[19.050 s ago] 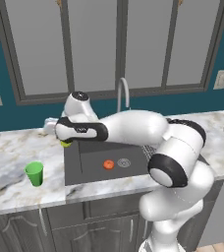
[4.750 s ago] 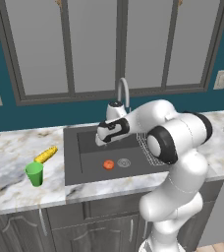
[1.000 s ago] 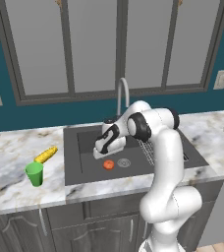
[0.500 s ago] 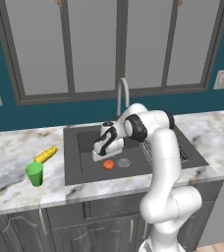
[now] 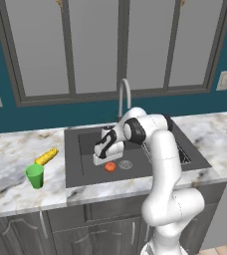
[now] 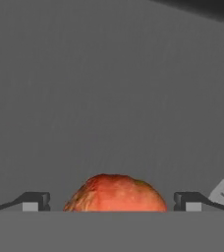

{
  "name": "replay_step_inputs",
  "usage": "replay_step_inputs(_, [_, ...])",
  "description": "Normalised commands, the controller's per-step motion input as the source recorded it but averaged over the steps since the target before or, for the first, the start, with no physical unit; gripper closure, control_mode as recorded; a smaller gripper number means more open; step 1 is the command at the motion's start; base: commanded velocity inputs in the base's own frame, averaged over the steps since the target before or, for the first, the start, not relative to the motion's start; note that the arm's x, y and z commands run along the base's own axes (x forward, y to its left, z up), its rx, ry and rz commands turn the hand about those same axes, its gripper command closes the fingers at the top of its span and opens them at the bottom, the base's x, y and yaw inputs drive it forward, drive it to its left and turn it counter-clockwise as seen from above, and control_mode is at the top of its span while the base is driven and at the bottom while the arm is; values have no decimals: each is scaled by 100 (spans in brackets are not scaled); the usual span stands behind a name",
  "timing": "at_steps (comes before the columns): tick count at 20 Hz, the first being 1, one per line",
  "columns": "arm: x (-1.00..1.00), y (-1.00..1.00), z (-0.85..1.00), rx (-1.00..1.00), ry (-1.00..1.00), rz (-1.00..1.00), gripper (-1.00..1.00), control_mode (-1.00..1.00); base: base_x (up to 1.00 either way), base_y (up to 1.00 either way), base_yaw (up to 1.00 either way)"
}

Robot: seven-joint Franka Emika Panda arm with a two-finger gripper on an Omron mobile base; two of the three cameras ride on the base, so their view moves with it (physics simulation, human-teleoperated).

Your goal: Remove the squash and corn from the sink. Then move the bowl and cup from the counter to the sink for washing.

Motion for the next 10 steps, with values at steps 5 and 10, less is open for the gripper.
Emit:
replay_step_inputs(5, [3,0,-16,0,0,-1,-100,-100,0,0,0])
replay_step_inputs(10, [1,0,-13,0,0,-2,-100,-100,0,0,0])
